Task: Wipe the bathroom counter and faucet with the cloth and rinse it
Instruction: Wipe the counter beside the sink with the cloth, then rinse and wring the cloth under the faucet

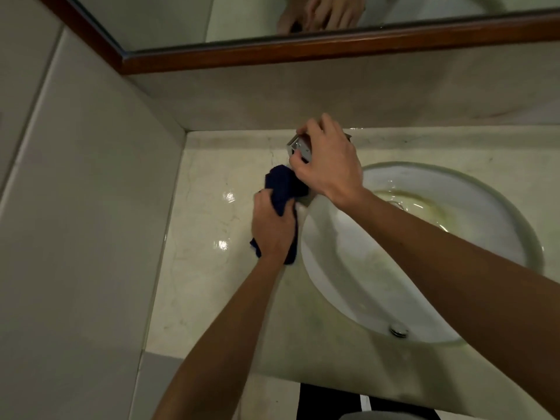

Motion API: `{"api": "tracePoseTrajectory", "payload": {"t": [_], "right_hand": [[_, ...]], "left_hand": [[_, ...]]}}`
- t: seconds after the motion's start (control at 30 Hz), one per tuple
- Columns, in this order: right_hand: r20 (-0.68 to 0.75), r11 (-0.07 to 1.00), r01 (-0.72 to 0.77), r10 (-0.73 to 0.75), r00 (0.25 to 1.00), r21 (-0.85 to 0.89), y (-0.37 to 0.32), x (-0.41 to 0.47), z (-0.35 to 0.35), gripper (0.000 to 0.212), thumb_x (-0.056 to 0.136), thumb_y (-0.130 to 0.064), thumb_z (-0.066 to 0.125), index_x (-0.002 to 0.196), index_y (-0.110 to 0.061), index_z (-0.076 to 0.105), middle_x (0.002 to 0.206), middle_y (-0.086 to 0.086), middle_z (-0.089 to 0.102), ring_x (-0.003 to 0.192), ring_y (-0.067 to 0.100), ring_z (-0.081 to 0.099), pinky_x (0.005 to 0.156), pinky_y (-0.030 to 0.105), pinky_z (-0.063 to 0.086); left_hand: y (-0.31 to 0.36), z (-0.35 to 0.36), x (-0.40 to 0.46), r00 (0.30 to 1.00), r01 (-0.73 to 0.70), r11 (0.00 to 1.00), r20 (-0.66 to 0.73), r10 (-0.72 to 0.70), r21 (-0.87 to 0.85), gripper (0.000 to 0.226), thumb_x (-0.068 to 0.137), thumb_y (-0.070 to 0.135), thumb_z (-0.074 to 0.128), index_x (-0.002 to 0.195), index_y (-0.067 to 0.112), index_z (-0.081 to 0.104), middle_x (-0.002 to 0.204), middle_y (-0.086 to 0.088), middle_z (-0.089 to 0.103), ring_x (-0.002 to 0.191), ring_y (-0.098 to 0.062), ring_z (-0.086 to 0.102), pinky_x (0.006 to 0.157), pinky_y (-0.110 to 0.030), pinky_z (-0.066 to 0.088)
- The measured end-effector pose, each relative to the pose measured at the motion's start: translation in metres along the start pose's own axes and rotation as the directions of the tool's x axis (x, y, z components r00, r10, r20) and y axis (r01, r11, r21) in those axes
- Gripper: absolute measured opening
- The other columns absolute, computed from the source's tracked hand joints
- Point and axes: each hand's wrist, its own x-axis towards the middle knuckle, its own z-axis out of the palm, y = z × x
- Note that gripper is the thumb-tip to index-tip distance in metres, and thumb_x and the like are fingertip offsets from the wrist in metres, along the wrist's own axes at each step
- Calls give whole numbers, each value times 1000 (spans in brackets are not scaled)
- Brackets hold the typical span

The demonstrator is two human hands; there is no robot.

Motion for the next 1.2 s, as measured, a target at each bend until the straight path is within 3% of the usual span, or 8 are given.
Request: {"api": "tracePoseTrajectory", "payload": {"t": [0.1,0.2,0.4,0.77,0.9,1.0,1.1,1.2], "right_hand": [[1,1000,-8,8,1000,1,-1,-1,-1,37,91,-37,57,121,-16,59,117,4,53,106,18,53,79,30,47],[-8,1000,2,-2,1000,4,-1,-1,0,37,91,-37,58,121,-16,59,116,3,53,105,18,53,76,29,46],[-6,1000,-10,10,1000,-6,-2,-1,-1,37,92,-38,59,123,-18,58,118,3,53,108,17,52,76,27,44],[13,999,-47,47,999,-9,-5,0,-3,39,88,-37,61,123,-18,58,117,1,52,107,17,53,79,32,49],[16,998,-68,68,998,3,-6,-1,-4,40,90,-39,60,124,-18,59,118,1,53,107,17,54,82,34,52],[14,997,-72,71,997,32,-5,-1,-4,40,91,-41,59,123,-18,61,117,2,56,105,17,54,84,33,51],[20,994,-87,85,996,73,-5,-1,-5,38,91,-41,60,121,-18,64,115,1,57,102,14,53,86,33,51],[82,961,-147,131,988,235,-3,3,-16,31,92,-33,63,118,-18,67,112,-2,62,100,12,58,90,33,53]], "left_hand": [[-18,-24,36,980,123,992,-155,-124,-16,28,94,32,65,110,11,56,106,-7,62,93,-23,62,82,-35,50],[-24,-42,91,986,154,987,-80,-149,54,36,97,37,65,118,9,57,118,-8,61,107,-24,62,91,-33,49],[-17,-35,146,965,-191,901,244,99,390,50,93,48,68,129,14,59,129,-13,55,118,-32,52,99,-45,41],[-30,-35,58,934,-318,885,272,231,340,53,84,55,72,117,17,58,118,-2,60,105,-23,53,85,-37,43],[-8,-44,22,949,-48,993,316,11,110,45,80,31,78,116,19,54,99,5,65,86,-16,63,67,-29,45],[3,-55,6,878,250,966,436,-196,-70,61,81,31,80,134,24,51,110,11,65,96,-10,66,80,-25,53],[15,-65,-7,757,553,765,582,-296,-331,46,86,19,74,130,15,63,117,-4,74,106,-22,70,81,-29,57],[23,-71,-15,617,722,546,753,-228,-426,52,75,19,77,125,8,66,117,-12,75,108,-27,71,84,-35,56]]}}
